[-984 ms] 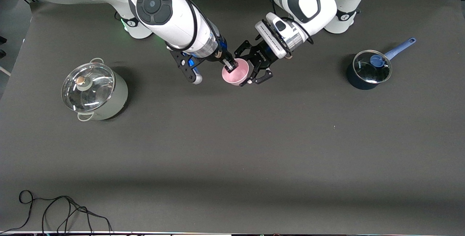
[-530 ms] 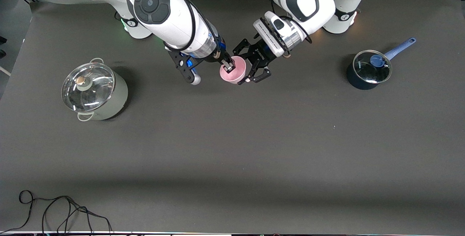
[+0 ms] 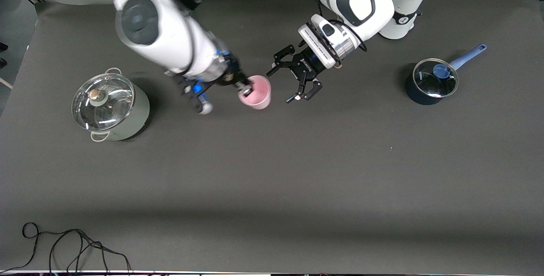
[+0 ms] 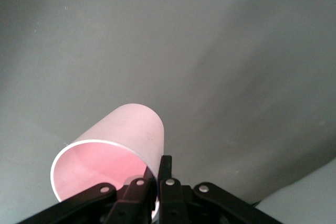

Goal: Transfer pink cup from left to right arm

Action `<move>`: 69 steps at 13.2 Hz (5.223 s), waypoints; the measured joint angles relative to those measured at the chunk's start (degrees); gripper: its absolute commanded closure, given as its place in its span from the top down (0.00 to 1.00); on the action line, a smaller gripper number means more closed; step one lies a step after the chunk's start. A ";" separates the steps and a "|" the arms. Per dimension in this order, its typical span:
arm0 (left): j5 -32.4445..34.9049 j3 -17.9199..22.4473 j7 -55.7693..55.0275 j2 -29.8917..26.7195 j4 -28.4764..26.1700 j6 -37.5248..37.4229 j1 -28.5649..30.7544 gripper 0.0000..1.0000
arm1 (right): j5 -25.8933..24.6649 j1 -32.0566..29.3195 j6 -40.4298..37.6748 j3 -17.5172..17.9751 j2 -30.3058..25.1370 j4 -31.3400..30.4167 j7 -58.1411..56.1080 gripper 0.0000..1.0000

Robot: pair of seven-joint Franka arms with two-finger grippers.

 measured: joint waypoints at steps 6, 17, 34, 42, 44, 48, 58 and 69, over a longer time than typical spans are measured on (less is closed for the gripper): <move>-0.13 3.13 -5.52 5.96 -0.12 6.83 0.47 1.00 | -8.50 -11.75 -16.00 -3.36 -3.13 -0.18 -33.31 0.00; 0.13 16.29 -5.34 19.23 0.02 7.22 7.06 1.00 | -15.90 -14.73 6.59 -16.99 -14.03 -28.93 -74.17 0.00; 64.74 19.49 -97.19 19.73 3.65 -0.59 11.34 1.00 | -5.16 -11.04 54.32 -16.50 -9.41 -65.51 -83.25 0.28; 112.42 31.78 -133.96 9.65 4.70 -38.85 11.86 1.00 | -4.98 -11.03 49.46 -16.60 -12.58 -62.82 -83.30 1.00; 121.82 33.19 -134.92 6.55 4.80 -46.23 11.89 1.00 | -5.26 -11.04 42.54 -17.03 -16.60 -59.51 -82.06 1.00; 131.60 34.76 -135.93 1.44 6.20 -58.94 11.96 1.00 | -14.07 -11.12 22.64 -17.69 -22.92 -46.40 -76.86 1.00; 134.24 35.04 -144.02 -4.65 13.69 -70.08 11.96 1.00 | -18.89 -11.51 -7.15 -17.94 -20.81 -18.02 -75.89 1.00; 134.28 67.56 -146.54 -6.43 15.66 -71.89 -22.06 1.00 | -18.90 -11.71 -7.39 -18.17 -17.72 -16.91 -75.89 1.00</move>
